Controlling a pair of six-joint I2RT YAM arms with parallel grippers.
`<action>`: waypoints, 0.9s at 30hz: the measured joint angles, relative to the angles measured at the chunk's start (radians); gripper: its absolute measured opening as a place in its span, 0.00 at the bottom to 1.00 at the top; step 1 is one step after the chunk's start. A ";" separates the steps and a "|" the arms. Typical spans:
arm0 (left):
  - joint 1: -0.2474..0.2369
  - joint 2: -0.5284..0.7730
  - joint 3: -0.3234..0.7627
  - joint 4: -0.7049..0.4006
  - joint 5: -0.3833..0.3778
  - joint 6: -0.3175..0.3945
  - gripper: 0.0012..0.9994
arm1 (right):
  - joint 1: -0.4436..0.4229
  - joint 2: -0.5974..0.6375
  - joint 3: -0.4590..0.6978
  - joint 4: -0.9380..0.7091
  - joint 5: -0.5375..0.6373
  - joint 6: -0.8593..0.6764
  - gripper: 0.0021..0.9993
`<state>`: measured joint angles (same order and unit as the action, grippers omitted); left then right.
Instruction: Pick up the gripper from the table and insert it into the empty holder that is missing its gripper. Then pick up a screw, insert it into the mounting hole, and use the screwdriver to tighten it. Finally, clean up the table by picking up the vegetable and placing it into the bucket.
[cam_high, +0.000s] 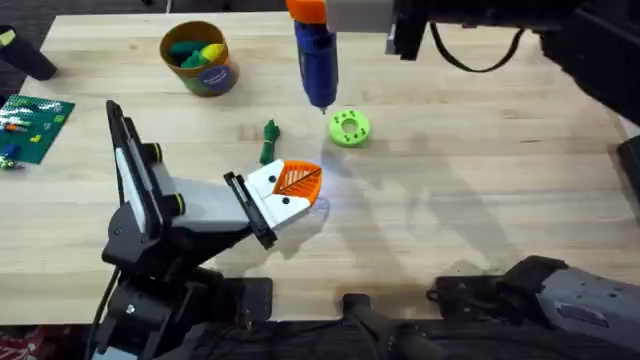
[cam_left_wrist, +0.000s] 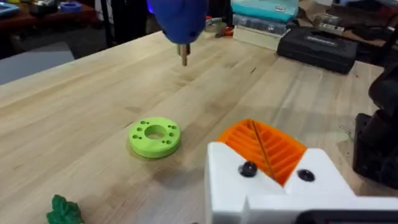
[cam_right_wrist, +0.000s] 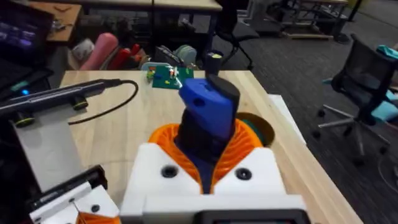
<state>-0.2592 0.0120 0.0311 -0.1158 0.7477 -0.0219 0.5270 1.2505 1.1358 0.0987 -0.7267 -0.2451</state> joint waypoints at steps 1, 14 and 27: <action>0.000 0.000 0.000 0.000 0.000 0.000 0.01 | 0.005 0.002 0.000 0.015 -0.007 -0.001 0.06; 0.000 0.000 0.000 0.000 0.000 0.004 0.01 | 0.117 0.004 0.000 0.146 -0.120 0.002 0.06; 0.000 0.000 0.000 0.000 0.000 0.004 0.01 | 0.167 0.004 0.000 0.216 -0.131 0.070 0.06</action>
<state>-0.2592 0.0120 0.0311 -0.1157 0.7478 -0.0181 0.6937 1.2549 1.1358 0.3148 -0.8580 -0.1755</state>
